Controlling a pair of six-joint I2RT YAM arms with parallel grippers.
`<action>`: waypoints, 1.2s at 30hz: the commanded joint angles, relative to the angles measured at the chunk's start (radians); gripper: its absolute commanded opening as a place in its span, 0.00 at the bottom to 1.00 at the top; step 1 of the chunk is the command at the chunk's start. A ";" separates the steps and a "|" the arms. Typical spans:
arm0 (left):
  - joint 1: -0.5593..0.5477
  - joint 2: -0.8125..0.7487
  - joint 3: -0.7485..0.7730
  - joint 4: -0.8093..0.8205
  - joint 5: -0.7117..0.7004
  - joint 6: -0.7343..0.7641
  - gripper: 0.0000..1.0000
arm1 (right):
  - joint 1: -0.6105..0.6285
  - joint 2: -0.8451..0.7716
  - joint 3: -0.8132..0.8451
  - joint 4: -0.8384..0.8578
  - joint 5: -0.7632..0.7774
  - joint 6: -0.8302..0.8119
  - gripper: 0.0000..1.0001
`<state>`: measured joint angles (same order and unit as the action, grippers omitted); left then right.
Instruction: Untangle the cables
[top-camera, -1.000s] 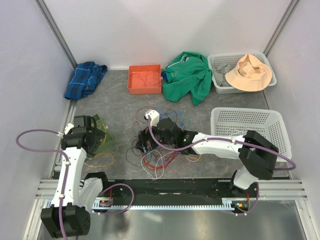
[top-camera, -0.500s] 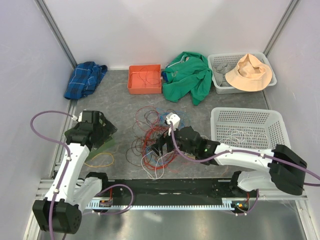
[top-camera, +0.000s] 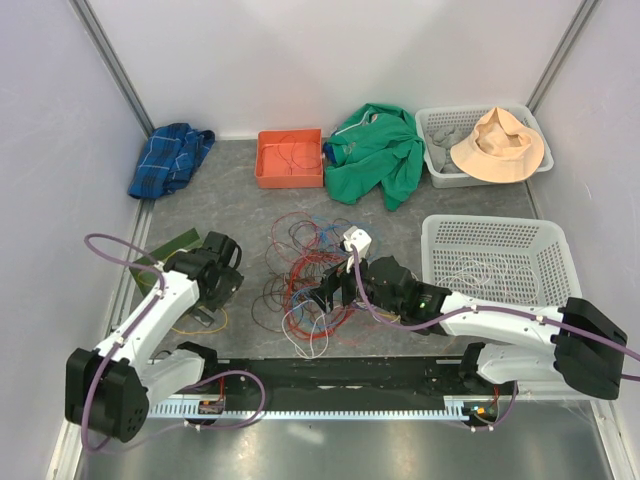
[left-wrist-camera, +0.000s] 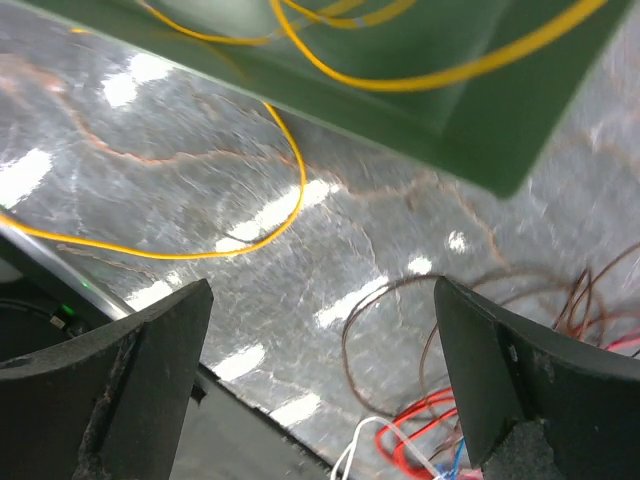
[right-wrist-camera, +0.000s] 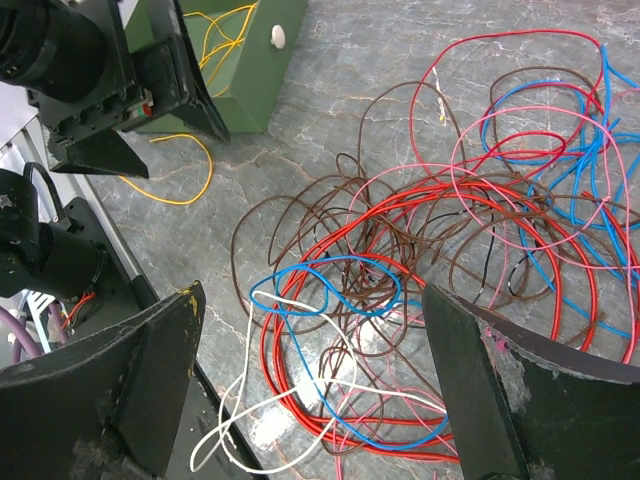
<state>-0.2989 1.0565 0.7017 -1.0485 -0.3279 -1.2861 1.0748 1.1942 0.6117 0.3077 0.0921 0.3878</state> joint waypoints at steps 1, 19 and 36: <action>-0.002 -0.055 0.042 -0.041 -0.138 -0.162 0.99 | -0.004 0.016 -0.001 0.044 -0.006 0.019 0.97; -0.005 0.104 0.030 -0.202 -0.143 -0.395 0.86 | -0.006 0.055 -0.081 0.185 -0.026 0.068 0.97; -0.002 0.123 -0.151 0.074 -0.097 -0.394 0.68 | -0.015 0.035 -0.112 0.169 -0.011 0.068 0.97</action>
<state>-0.2989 1.1992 0.5797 -1.0332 -0.4088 -1.6207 1.0641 1.2537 0.5049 0.4480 0.0704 0.4561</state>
